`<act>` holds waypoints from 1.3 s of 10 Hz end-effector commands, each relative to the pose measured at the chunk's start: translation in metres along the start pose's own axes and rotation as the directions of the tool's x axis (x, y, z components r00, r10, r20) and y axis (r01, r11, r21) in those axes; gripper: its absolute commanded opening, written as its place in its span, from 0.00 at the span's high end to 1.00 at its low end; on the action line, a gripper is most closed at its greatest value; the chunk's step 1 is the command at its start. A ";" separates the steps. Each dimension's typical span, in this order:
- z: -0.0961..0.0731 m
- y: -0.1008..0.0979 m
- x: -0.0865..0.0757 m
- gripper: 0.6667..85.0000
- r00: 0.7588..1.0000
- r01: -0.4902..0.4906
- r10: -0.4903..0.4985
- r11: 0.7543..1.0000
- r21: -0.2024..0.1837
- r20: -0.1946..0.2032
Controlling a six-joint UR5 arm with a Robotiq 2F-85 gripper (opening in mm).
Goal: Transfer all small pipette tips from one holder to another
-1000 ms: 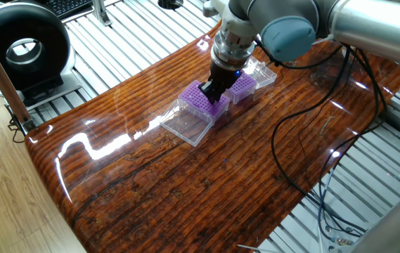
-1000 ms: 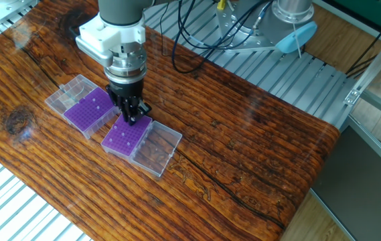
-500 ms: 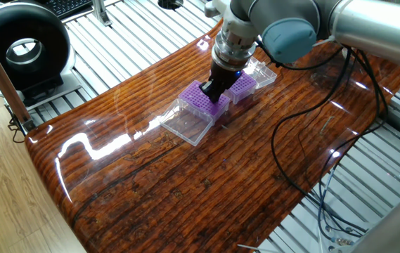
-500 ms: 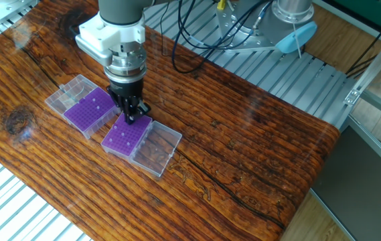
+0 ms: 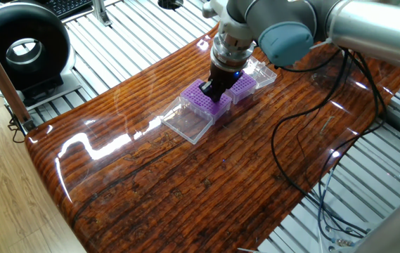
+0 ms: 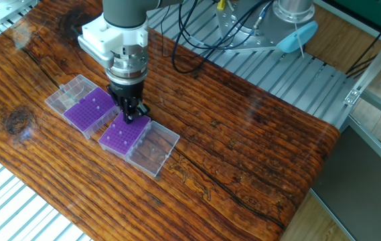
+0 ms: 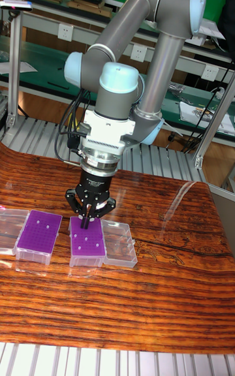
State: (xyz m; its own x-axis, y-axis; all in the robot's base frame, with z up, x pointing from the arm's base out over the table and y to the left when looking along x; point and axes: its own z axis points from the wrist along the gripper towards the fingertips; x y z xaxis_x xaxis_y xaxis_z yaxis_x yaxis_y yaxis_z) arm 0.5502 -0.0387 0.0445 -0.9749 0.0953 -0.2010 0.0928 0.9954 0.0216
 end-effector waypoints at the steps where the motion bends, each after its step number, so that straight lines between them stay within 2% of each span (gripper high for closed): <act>1: -0.007 -0.005 0.001 0.99 1.000 -0.023 0.023 1.000 0.014 -0.005; 6: -0.007 -0.006 -0.004 0.99 0.999 -0.048 0.048 0.999 0.026 -0.003; 13: -0.019 -0.007 -0.006 0.99 0.997 -0.075 0.077 0.996 0.046 -0.028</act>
State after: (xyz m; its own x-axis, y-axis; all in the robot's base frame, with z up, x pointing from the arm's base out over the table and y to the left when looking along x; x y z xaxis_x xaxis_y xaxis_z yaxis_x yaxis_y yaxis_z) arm 0.5499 -0.0472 0.0584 -0.9722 0.1538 -0.1767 0.1591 0.9871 -0.0161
